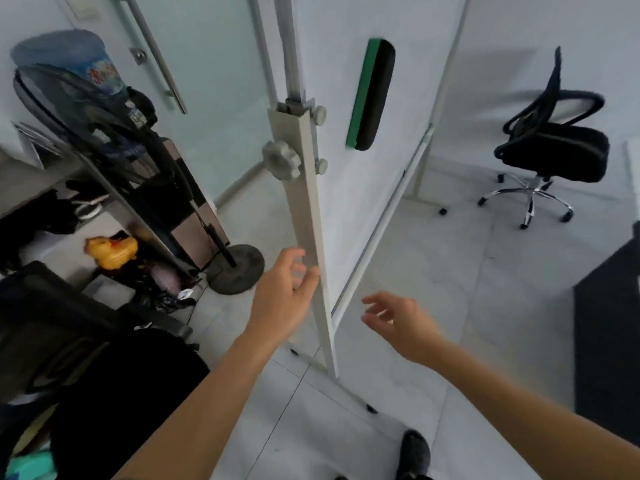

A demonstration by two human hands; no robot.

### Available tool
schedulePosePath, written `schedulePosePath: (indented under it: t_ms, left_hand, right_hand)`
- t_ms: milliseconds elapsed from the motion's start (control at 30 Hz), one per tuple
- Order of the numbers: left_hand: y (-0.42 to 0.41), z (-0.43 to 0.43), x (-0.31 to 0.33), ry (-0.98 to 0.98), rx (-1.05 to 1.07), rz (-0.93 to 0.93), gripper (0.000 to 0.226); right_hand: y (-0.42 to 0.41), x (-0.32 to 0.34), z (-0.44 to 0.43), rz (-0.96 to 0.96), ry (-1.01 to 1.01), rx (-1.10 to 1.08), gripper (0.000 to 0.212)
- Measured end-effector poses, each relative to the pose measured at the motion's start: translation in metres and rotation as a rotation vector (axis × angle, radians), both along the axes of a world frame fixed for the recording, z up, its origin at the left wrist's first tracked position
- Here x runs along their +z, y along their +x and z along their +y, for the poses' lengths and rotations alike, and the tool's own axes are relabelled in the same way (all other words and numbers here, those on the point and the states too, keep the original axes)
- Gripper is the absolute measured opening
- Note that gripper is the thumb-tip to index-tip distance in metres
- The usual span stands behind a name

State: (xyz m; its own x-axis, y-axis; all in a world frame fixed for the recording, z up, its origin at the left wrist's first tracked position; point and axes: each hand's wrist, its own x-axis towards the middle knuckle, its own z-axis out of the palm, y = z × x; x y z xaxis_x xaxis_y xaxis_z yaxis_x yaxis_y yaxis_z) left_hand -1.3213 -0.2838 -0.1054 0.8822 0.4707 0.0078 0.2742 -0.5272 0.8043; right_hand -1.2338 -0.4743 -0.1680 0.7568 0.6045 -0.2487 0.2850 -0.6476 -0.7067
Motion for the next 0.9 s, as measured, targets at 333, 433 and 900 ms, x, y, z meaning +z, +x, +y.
schedulePosePath:
  t_ms: [333,433,900]
  left_hand:
    - [-0.012,-0.075,-0.093,-0.235,-0.286,0.447,0.007]
    - [0.022,-0.104,-0.098,-0.223,-0.288,0.453,0.009]
    - [0.240,-0.215,-0.078,-0.243,-0.273,0.405,0.014]
  right_hand:
    - [-0.018,-0.031,-0.217,0.162,-0.137,-0.428,0.012]
    - [-0.006,-0.043,-0.256,0.218,-0.106,-0.523,0.013]
    - [0.217,-0.046,-0.353,0.179,-0.021,-0.629,0.018]
